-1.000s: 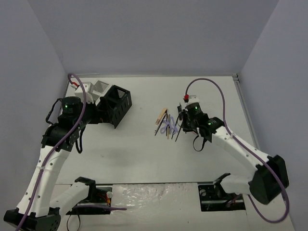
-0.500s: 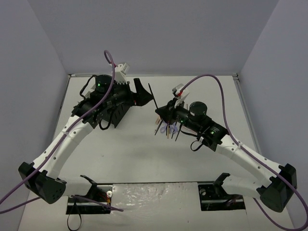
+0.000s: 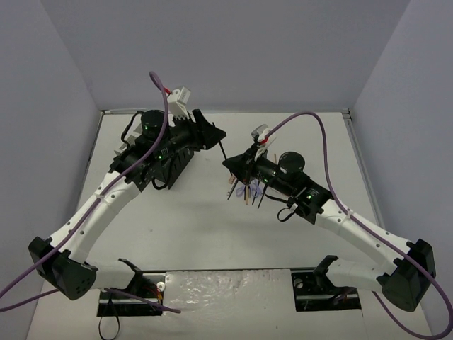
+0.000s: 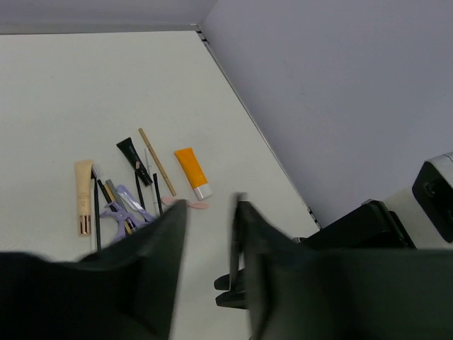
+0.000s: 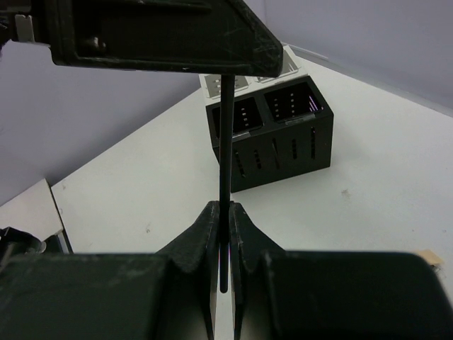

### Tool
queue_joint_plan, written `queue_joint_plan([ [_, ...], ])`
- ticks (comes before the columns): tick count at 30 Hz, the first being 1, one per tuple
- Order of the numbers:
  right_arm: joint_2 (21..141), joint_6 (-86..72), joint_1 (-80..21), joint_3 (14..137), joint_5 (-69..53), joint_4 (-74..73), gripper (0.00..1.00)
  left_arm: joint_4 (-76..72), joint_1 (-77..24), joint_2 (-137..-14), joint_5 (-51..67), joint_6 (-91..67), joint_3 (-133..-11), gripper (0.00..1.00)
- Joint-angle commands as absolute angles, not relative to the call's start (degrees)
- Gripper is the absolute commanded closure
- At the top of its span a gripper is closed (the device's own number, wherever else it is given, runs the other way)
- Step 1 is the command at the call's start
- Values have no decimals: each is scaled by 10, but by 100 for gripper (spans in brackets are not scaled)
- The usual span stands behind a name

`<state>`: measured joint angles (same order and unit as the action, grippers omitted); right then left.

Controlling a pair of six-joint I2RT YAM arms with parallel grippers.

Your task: Organize the makeup

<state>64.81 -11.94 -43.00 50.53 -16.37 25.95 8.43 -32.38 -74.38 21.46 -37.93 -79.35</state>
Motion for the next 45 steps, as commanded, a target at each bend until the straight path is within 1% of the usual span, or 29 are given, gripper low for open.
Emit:
queue_joint_plan([
  [1,655,-123,-436,508,-165,326,99,26,-333,-746,208,-379,-807,93],
  [2,657,-123,-436,510,-164,325,96,24,-334,-748,208,-377,-807,99],
  [3,659,-123,-435,510,-164,325,95,22,-334,-748,208,-373,-807,100],
  [5,664,-122,-435,513,-157,323,87,21,-334,-749,204,-362,-808,100],
  [6,666,-122,-435,514,-152,322,76,24,-334,-749,198,-353,-808,100],
  [7,666,-120,-435,516,-148,319,61,30,-334,-749,187,-341,-810,100],
  [8,666,-118,-435,519,-145,314,52,34,-332,-748,166,-322,-814,100],
  [9,664,-117,-436,521,-130,308,36,48,-330,-749,152,-310,-817,100],
  [12,660,-109,-434,532,-83,255,8,81,-310,-751,87,-250,-836,100],
  [13,658,-105,-434,536,-69,239,2,88,-301,-752,65,-238,-840,100],
  [14,654,-100,-434,536,-56,225,0,88,-283,-755,46,-228,-845,100],
  [17,634,-92,-433,527,2,188,0,73,-225,-773,-3,-195,-857,100],
  [20,611,-97,-433,509,45,157,0,60,-154,-814,-36,-165,-895,100],
  [23,592,-105,-432,487,67,138,0,40,-103,-865,-39,-145,-935,100],
  [30,559,-115,-432,443,83,115,0,24,-41,-988,-25,-117,-1025,100],
  [35,551,-119,-432,426,83,105,0,-44,-15,-1044,-11,-109,-1033,100],
  [37,550,-121,-432,419,84,99,0,-37,-11,-1083,-12,-105,-1051,100],
  [40,549,-132,-432,410,88,92,0,-40,-8,-1109,-7,-100,-1057,100],
  [41,547,-136,-432,407,90,91,0,-45,-8,-1118,-5,-96,-1053,93],
  [42,547,-139,-432,405,93,89,0,-60,-8,-1124,-4,-96,-1048,90],
  [45,547,-159,-432,402,116,74,0,-59,-8,-1139,-6,-90,-1042,86],
])
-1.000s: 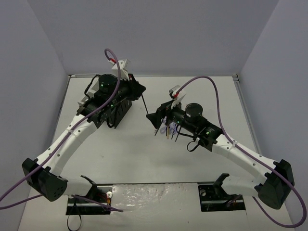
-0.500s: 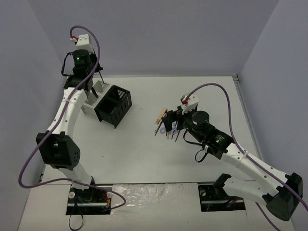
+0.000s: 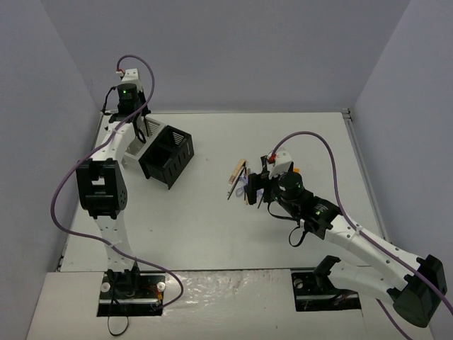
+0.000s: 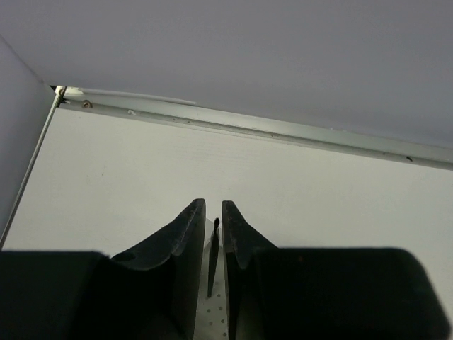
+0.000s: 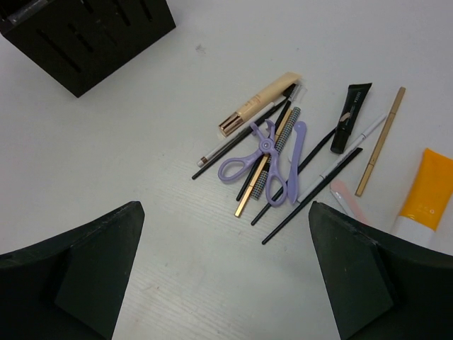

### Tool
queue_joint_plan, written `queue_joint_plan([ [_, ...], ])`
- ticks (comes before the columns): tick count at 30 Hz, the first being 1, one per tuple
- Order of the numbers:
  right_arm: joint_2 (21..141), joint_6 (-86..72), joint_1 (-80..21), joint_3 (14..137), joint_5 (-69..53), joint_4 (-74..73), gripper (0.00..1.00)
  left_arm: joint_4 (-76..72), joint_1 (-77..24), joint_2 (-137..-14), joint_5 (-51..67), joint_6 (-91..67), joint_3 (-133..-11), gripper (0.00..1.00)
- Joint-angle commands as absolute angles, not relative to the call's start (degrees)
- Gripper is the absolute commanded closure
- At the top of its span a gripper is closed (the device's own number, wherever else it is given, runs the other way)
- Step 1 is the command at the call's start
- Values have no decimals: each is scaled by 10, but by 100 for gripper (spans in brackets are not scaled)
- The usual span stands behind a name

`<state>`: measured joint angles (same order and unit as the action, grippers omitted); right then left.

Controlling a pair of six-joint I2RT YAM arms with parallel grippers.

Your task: Organize the makeup

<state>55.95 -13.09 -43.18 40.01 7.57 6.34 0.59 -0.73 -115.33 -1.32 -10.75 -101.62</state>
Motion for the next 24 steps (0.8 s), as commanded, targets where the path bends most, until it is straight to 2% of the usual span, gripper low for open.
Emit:
queue_joint_plan([
  [1,547,-165,-432,402,124,67,0,-55,-8,-1142,-7,-91,-1041,80],
  [2,546,-174,-432,402,133,59,0,-49,-7,-1144,-9,-92,-1039,68],
  [3,545,-184,-432,402,145,52,0,-49,-6,-1143,-9,-95,-1035,61],
  [11,551,-284,-432,391,222,-10,1,-24,-3,-1060,-18,-109,-996,27],
  [16,600,-350,-432,389,256,-51,11,73,-5,-950,-32,-157,-997,3],
  [18,636,-371,-431,395,264,-54,18,153,-8,-916,-20,-179,-1007,3],
  [20,665,-383,-429,405,264,-54,19,175,-11,-887,-12,-194,-1007,3],
  [24,743,-400,-428,432,265,-53,29,266,-18,-812,31,-215,-965,3],
])
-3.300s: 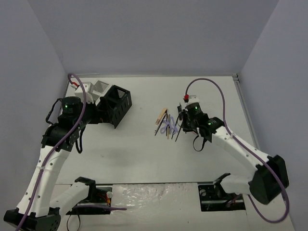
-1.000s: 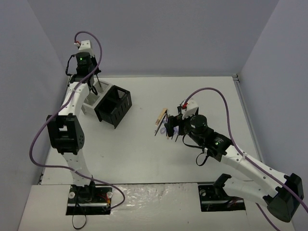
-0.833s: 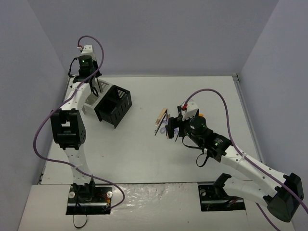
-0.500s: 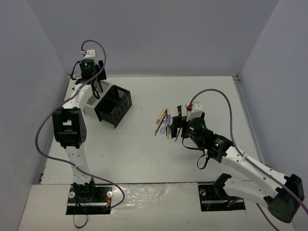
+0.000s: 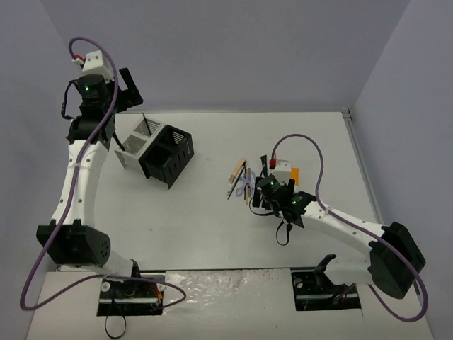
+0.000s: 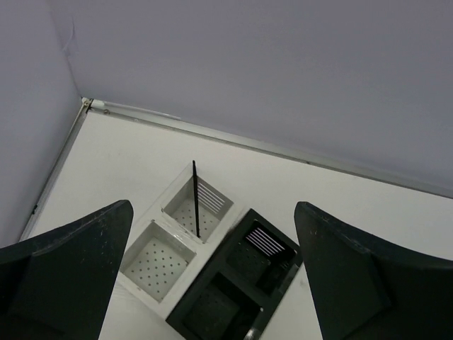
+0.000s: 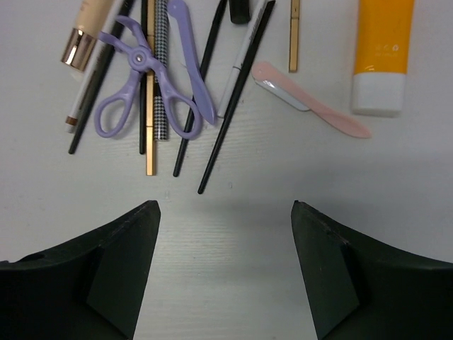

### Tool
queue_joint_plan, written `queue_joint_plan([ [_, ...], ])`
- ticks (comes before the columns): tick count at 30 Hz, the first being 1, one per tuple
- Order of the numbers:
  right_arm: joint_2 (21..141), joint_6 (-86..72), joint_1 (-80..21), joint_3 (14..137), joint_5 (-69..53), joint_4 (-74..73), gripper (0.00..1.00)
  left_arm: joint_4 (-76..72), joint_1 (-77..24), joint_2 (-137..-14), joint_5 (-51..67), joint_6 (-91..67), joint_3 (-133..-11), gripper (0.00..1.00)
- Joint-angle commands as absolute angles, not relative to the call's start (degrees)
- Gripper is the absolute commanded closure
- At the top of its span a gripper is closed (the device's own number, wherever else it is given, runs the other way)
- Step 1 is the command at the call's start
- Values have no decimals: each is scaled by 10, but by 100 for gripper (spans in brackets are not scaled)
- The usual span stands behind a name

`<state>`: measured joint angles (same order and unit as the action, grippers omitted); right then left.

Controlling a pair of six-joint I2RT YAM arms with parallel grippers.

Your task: Organize the makeup

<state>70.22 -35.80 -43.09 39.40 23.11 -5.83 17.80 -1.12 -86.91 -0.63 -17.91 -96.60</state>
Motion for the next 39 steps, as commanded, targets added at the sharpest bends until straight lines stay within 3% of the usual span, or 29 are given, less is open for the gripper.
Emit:
queue_joint_plan([
  [1,775,-401,-427,441,265,-51,32,287,-20,-779,40,-212,-936,3],
  [3,809,-400,-425,451,264,-42,39,321,-21,-743,47,-203,-898,3],
  [13,905,-406,-402,451,233,16,57,326,-24,-610,50,-171,-692,3],
  [26,920,-409,-368,422,219,31,69,331,-23,-640,76,-175,-685,3],
  [37,891,-414,-366,406,226,2,99,330,-24,-642,101,-179,-683,3],
  [39,883,-413,-365,403,228,2,100,329,-24,-641,109,-180,-684,3],
])
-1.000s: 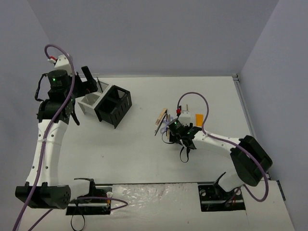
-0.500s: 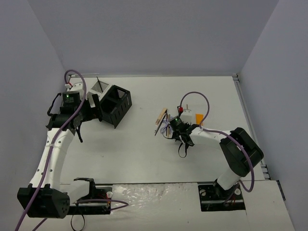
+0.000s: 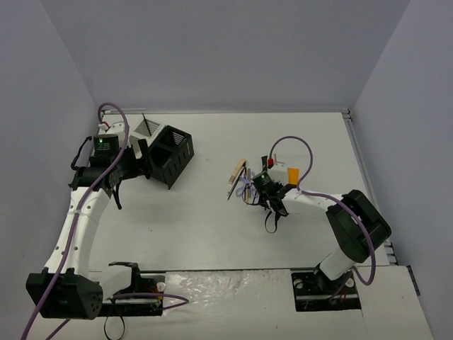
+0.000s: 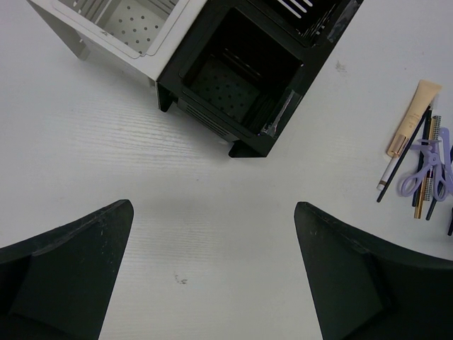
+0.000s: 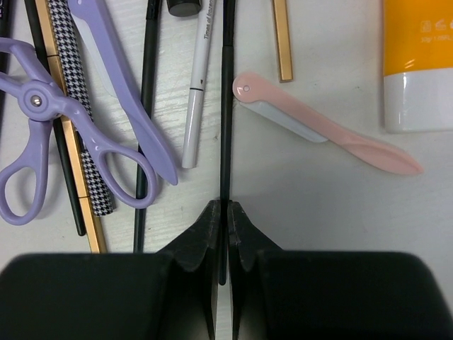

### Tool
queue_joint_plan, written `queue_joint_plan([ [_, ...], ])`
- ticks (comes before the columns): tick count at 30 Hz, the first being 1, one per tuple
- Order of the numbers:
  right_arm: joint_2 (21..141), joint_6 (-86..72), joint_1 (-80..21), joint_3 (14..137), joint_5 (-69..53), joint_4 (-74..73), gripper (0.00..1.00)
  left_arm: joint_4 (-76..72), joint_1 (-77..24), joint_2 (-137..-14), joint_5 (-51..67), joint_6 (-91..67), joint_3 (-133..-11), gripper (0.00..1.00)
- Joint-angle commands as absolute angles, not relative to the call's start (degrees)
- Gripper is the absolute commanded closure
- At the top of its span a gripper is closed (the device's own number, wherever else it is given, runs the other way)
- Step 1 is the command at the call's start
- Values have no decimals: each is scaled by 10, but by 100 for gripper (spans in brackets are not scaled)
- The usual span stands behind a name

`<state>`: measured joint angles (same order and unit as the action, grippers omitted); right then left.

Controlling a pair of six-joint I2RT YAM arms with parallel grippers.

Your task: Organize the makeup

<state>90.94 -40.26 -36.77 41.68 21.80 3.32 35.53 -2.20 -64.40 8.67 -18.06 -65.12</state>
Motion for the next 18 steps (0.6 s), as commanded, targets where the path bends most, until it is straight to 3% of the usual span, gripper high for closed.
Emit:
queue_joint_plan([
  [1,875,-413,-366,403,230,2,100,329,-25,-640,118,-180,-684,3],
  [11,725,-401,-376,400,225,-18,100,325,-35,-616,194,-220,-696,3],
  [18,578,-294,-391,409,158,48,100,261,-93,-620,267,-310,-712,3],
])
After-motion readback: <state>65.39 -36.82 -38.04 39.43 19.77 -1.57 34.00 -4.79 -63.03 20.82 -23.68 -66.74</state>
